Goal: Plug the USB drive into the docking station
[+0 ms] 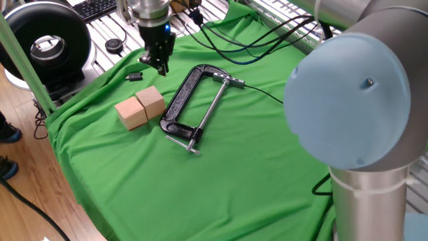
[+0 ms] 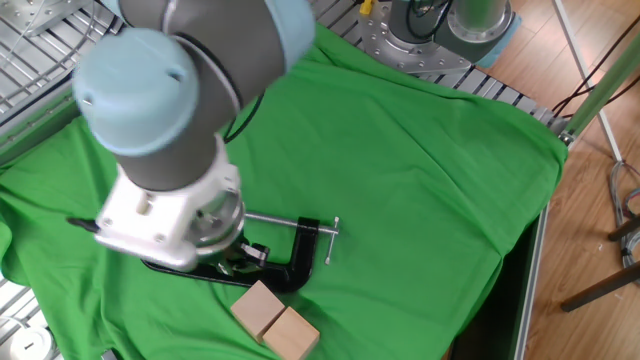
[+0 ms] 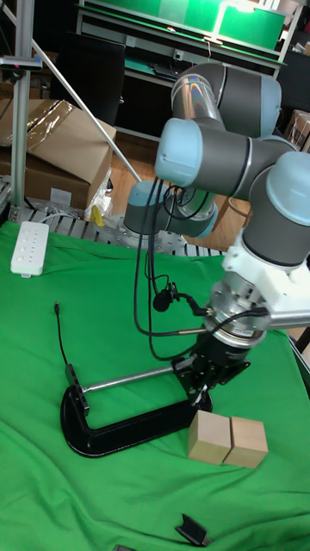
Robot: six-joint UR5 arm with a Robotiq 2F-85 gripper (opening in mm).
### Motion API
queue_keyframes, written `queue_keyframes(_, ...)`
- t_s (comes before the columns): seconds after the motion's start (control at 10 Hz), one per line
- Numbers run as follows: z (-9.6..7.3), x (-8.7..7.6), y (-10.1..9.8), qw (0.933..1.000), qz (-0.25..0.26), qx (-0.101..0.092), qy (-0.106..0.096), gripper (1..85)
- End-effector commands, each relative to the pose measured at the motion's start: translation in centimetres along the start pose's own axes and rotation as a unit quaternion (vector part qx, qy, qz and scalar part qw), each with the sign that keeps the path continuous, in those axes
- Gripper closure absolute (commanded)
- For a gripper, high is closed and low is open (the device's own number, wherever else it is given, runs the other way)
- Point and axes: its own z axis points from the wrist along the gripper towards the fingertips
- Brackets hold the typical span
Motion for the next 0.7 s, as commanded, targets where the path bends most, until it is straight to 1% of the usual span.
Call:
queue_keyframes(0.0,-0.3,0.3,-1.4,0.9960,0.090,0.003,-0.001,84.0)
queue_keyframes(0.1,-0.3,0.1,-1.9,0.9938,0.111,0.012,-0.006,84.0)
queue_keyframes(0.2,-0.4,0.0,-3.3,0.9928,0.113,0.039,-0.011,84.0)
queue_keyframes(0.3,0.0,0.8,-5.8,0.9935,0.097,0.058,-0.011,84.0)
queue_keyframes(0.4,0.9,1.7,-7.4,0.9960,0.076,0.044,-0.013,84.0)
queue_keyframes(0.5,1.4,2.8,-9.5,0.9981,0.048,0.036,-0.014,84.0)
queue_keyframes(0.6,1.5,4.0,-11.3,0.9992,0.026,0.027,-0.016,84.0)
